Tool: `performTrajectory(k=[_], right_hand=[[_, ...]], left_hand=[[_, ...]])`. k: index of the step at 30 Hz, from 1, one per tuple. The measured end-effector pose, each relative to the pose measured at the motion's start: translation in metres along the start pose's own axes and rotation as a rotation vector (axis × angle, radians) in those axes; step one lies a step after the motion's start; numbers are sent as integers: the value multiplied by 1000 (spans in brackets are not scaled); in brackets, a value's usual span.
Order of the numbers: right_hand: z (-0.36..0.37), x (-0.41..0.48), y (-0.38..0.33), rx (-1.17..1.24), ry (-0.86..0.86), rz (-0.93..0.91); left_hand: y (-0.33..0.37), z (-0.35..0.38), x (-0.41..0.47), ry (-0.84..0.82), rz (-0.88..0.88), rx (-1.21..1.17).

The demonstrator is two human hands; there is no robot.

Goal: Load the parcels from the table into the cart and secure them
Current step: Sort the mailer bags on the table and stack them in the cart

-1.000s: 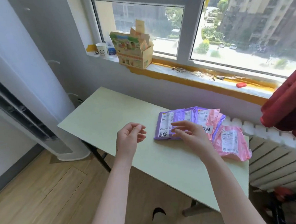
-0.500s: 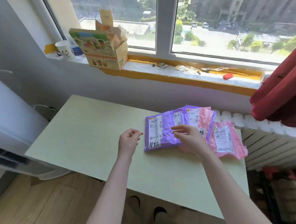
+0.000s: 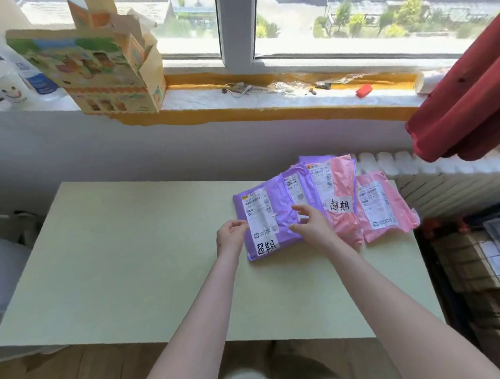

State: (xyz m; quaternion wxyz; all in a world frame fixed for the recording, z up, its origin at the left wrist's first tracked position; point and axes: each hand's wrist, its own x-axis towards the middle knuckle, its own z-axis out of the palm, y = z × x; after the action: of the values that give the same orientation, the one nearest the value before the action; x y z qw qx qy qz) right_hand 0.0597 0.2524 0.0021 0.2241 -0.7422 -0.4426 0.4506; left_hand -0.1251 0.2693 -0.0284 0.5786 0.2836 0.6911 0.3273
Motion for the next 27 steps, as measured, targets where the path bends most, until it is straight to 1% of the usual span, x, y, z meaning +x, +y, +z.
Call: performTrajectory(k=[4, 11, 15, 18, 23, 27], right_hand=[[7, 11, -2, 40, 49, 49], [16, 20, -6, 82, 126, 113], [11, 20, -11, 95, 150, 122], [6, 16, -15, 120, 177, 112], [-4, 0, -25, 221, 233, 31], [-17, -23, -29, 314, 311, -51]], left_hand=[[-8, 5, 21, -31, -96, -55], [-9, 2, 37, -61, -130, -91], [-5, -6, 37, -55, -56, 43], [1, -14, 38, -63, 21, 79], [30, -19, 28, -125, 154, 49], [59, -20, 14, -232, 238, -3]])
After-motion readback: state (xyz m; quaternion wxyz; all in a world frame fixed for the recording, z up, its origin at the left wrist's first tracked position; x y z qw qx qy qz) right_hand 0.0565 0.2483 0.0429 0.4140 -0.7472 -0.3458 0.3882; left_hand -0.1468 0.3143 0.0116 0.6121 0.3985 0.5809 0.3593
